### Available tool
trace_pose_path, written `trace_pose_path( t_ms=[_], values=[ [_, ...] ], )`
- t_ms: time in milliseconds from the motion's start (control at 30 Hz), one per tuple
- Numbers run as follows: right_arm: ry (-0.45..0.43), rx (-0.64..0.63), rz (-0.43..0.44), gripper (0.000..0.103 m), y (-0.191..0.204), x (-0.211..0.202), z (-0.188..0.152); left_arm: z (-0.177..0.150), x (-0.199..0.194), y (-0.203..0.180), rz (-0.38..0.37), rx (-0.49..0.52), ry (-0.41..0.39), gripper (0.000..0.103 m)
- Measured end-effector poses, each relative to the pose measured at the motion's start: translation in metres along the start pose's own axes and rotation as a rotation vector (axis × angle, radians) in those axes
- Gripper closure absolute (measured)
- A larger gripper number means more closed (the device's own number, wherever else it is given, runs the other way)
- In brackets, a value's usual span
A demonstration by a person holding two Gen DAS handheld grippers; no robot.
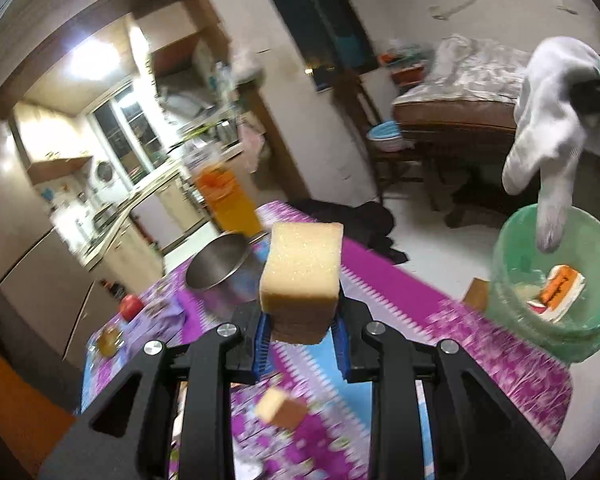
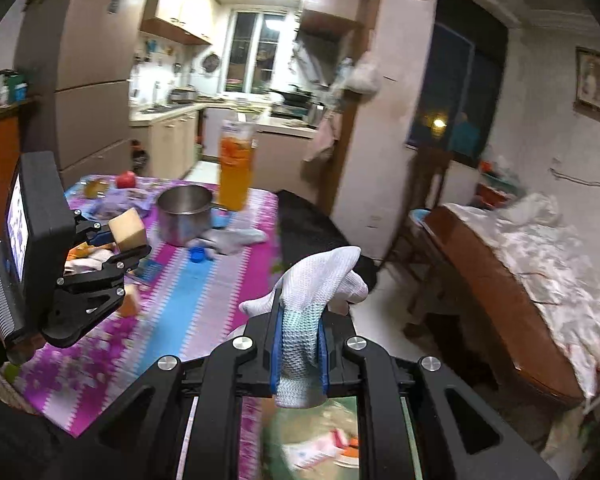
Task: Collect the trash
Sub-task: 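Carry the sponge and glove over the green trash bin with both tools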
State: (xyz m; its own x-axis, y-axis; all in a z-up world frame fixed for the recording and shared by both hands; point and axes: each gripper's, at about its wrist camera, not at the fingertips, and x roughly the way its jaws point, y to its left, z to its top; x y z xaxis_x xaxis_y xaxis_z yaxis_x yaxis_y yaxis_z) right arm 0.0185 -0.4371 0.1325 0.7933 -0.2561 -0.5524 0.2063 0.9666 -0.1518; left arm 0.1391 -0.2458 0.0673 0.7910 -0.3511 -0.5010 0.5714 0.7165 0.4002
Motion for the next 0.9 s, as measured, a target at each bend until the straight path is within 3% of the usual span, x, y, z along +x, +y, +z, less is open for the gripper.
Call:
trace_pose_path(
  t_ms=[100, 333, 500, 700, 833, 900],
  values=[
    [0.035, 0.012, -0.057, 0.088, -0.023, -0.001, -0.006, 0.014, 0.009, -0.022, -0.072, 0.024, -0.006, 0.078],
    [0.165, 0.016, -0.181, 0.088, -0.074, 0.001, -0.033, 0.045, 0.031, -0.073, -0.343, 0.098, -0.002, 0.078],
    [0.277, 0.017, -0.219, 0.088, -0.1, 0.012, -0.049, 0.057, 0.044, -0.117, -0.505, 0.187, 0.04, 0.079],
    [0.437, 0.057, -0.2, 0.088, -0.118, 0.037, -0.074, 0.067, 0.051, -0.168, -0.642, 0.288, 0.083, 0.078],
    [0.528, 0.145, -0.14, 0.088, -0.132, 0.055, -0.096, 0.065, 0.055, -0.197, -0.733, 0.383, 0.093, 0.078],
    [0.557, 0.187, -0.117, 0.088, -0.135, 0.061, -0.107, 0.06, 0.056, -0.206, -0.743, 0.421, 0.085, 0.078]
  ],
)
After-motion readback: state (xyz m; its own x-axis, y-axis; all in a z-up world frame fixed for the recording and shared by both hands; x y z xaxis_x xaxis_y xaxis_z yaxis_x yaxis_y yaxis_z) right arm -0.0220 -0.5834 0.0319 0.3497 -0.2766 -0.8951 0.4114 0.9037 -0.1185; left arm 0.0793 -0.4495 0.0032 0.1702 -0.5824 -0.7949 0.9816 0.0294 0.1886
